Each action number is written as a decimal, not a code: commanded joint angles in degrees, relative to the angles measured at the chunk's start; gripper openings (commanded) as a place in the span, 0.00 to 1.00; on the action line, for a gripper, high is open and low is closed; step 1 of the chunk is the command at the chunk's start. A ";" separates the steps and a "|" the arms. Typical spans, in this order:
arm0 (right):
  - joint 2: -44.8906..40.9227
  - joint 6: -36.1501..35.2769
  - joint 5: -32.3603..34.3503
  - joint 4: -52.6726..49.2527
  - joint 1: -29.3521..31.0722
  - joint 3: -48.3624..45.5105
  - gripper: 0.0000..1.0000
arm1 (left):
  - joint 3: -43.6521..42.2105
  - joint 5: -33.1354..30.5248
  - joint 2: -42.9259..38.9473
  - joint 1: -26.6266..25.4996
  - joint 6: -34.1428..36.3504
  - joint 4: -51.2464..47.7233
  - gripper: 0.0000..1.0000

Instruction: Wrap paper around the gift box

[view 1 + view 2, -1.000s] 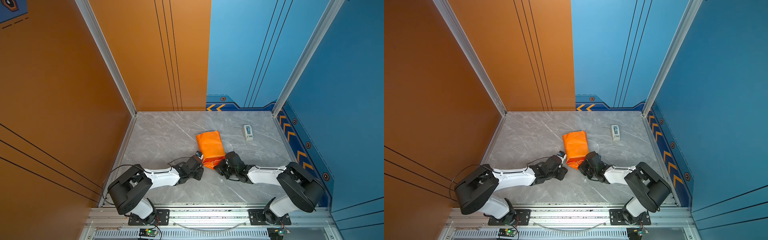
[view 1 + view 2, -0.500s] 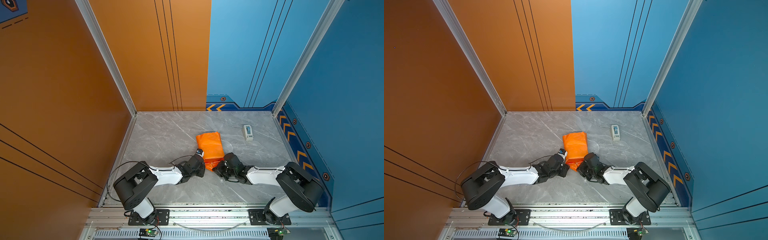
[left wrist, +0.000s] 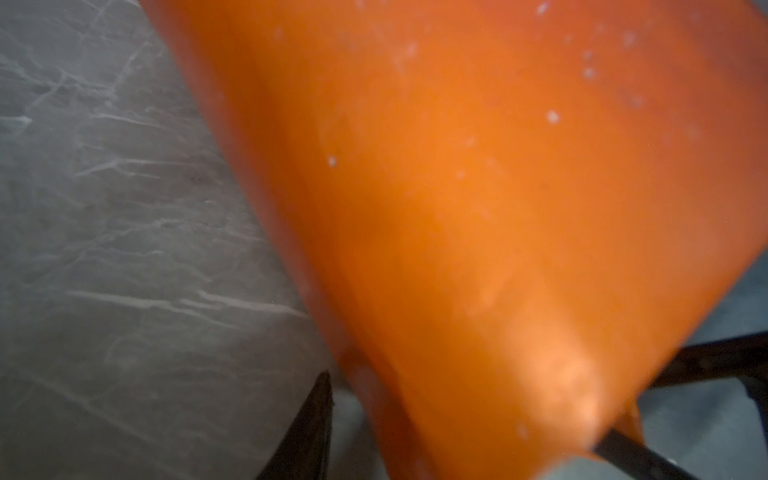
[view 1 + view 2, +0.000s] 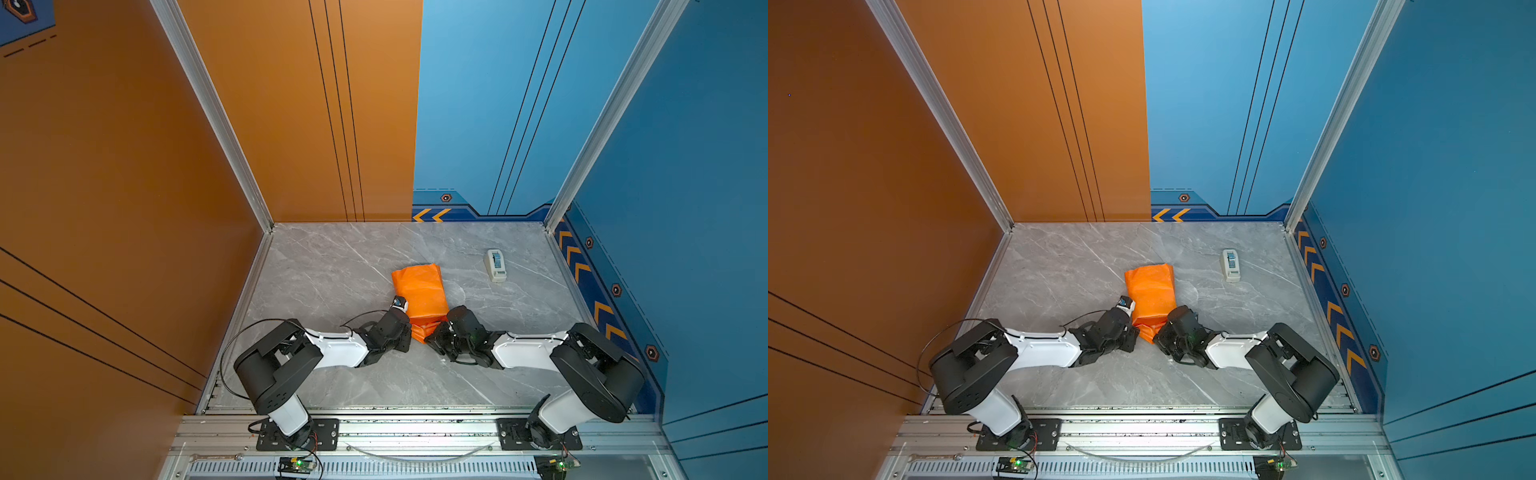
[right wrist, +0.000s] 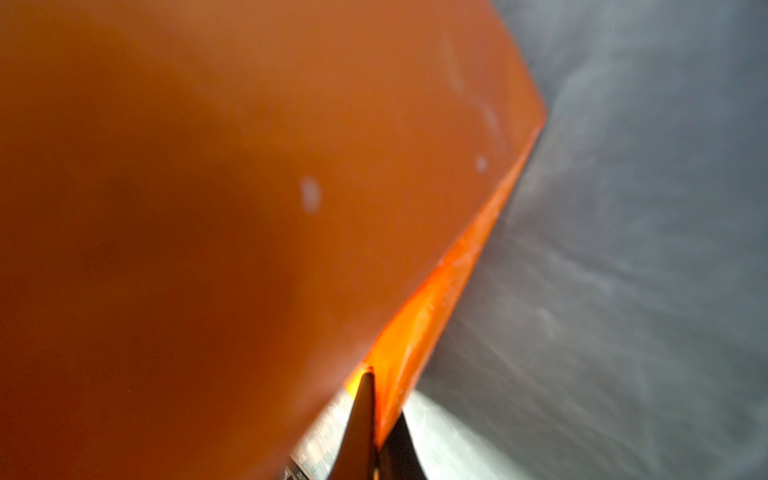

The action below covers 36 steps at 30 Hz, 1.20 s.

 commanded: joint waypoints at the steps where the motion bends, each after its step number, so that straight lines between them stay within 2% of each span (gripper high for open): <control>1: 0.83 -1.06 -0.99 -1.46 0.56 -0.49 0.00 | 1.13 -2.26 0.97 0.00 -0.17 1.08 0.28; 5: 0.92 -1.06 -0.87 -1.47 0.59 -0.40 0.00 | 0.91 -3.05 1.30 -0.11 -0.51 1.24 0.19; 7: 1.07 -0.97 -0.86 -1.25 0.65 -0.38 0.00 | 0.96 -3.09 1.39 -0.15 -0.59 1.28 0.19; 13: 1.27 -0.79 -0.51 -1.21 0.64 -0.14 0.00 | -0.18 -2.97 -1.28 -0.14 -0.93 1.32 0.29; 16: 1.25 -0.90 -0.47 -1.60 0.53 0.10 0.00 | -2.31 -1.42 -5.61 -0.01 -1.67 -0.21 0.30; 19: 1.14 -1.27 -0.43 -2.15 0.58 0.49 0.00 | -5.46 0.75 -11.04 -0.08 -2.92 -1.91 0.18; 21: 1.10 -1.66 -0.42 -2.67 0.50 0.73 0.00 | -7.35 2.67 -14.40 -0.24 -3.30 -2.78 0.05; 23: 1.14 -1.85 -0.47 -2.82 0.50 0.84 0.00 | -8.82 4.90 -16.12 -0.31 -3.15 -2.23 0.00; 28: 1.40 -2.20 -0.60 -2.59 0.42 0.95 0.00 | -7.76 13.05 -12.44 -0.65 0.03 1.16 0.00; 36: 0.92 -2.46 -0.83 -3.10 0.50 1.18 0.00 | -1.08 13.63 -3.67 -1.37 1.83 3.21 0.00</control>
